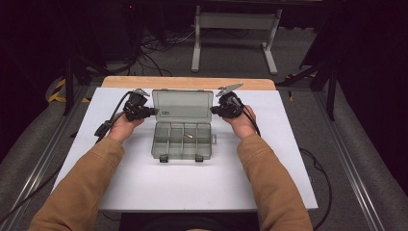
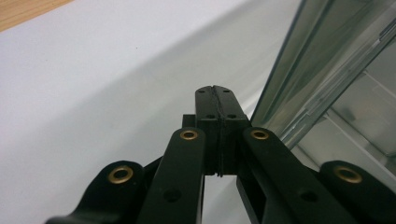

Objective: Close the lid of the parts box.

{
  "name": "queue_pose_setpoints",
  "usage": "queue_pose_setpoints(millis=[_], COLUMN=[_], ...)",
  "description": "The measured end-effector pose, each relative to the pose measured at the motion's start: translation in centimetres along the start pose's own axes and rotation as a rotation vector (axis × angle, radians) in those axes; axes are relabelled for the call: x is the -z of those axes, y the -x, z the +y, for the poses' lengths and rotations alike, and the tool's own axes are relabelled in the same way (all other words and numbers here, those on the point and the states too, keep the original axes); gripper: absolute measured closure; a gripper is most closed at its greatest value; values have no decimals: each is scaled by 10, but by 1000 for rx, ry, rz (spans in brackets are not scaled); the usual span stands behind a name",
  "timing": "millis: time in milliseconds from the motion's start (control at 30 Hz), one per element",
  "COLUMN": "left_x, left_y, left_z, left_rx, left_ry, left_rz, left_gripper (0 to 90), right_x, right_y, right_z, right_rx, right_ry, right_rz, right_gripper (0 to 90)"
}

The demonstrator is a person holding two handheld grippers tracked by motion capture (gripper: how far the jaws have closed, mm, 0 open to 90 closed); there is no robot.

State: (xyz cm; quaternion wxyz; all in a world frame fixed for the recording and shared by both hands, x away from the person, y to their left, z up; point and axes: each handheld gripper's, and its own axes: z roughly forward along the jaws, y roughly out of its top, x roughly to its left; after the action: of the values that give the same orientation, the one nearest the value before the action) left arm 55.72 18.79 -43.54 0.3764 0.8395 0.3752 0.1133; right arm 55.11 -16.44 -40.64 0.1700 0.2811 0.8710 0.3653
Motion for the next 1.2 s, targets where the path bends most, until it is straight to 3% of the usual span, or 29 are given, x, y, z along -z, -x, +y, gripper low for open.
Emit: queue_pose_setpoints(millis=[700, 1200], left_x=[9, 19], left_y=[3, 10], left_z=[-4, -8], left_rx=[-5, -46], left_ry=[-6, -25], left_rz=[-36, -54], left_gripper=[898, 898], right_x=[11, 21], right_y=[-9, -20], right_z=[-4, -8], right_rx=[20, 49], right_ry=[13, 3], right_rz=[36, 97], right_gripper=[900, 900])
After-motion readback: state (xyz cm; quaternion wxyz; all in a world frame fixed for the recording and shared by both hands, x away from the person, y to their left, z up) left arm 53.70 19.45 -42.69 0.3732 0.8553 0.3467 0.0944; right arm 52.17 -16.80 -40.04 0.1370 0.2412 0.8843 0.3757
